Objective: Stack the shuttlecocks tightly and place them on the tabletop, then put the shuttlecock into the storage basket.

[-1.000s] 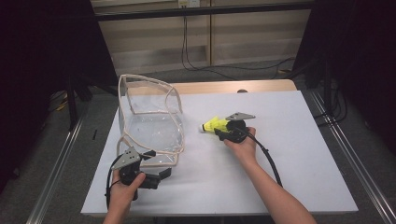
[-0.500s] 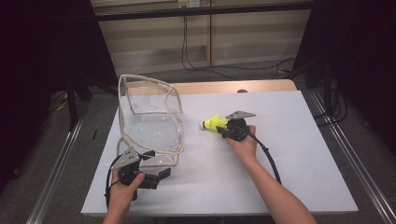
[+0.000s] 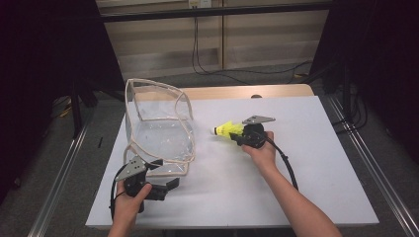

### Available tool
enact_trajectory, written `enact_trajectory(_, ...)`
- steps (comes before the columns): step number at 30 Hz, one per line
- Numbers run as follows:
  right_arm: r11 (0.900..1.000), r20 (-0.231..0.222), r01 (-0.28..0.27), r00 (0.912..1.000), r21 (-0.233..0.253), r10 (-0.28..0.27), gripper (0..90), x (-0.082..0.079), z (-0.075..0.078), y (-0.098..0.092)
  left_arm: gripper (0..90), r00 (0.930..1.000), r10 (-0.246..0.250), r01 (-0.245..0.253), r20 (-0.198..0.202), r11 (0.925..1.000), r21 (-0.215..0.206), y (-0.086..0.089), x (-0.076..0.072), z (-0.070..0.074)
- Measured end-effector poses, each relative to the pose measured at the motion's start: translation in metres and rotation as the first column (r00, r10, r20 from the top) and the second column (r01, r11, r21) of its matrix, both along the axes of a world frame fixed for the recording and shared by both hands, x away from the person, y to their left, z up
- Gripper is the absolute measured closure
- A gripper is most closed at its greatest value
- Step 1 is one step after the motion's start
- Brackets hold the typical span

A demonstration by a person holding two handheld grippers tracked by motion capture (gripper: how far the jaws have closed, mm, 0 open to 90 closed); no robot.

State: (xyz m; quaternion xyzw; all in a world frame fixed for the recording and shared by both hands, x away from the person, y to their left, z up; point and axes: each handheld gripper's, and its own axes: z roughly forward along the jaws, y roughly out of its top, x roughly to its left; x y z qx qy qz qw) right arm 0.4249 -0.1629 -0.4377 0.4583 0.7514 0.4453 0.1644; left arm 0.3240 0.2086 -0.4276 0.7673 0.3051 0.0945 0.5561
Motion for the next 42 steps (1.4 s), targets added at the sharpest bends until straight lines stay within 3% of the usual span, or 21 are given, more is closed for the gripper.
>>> enact_trajectory(15, 1.000, 0.014, -0.016, 0.9998, 0.011, 0.016, 81.1, -0.007, 0.028, -0.004, 3.3, 1.0000, 0.003, -0.003, 0.004, 1.0000, -0.001, 0.002, 0.001, 0.000)
enact_trajectory(42, 0.996, 0.029, -0.085, 0.9960, 0.009, 0.085, 81.0, -0.011, 0.067, 0.011, 3.3, 1.0000, 0.009, -0.009, 0.003, 0.9999, -0.005, 0.003, 0.001, 0.000)
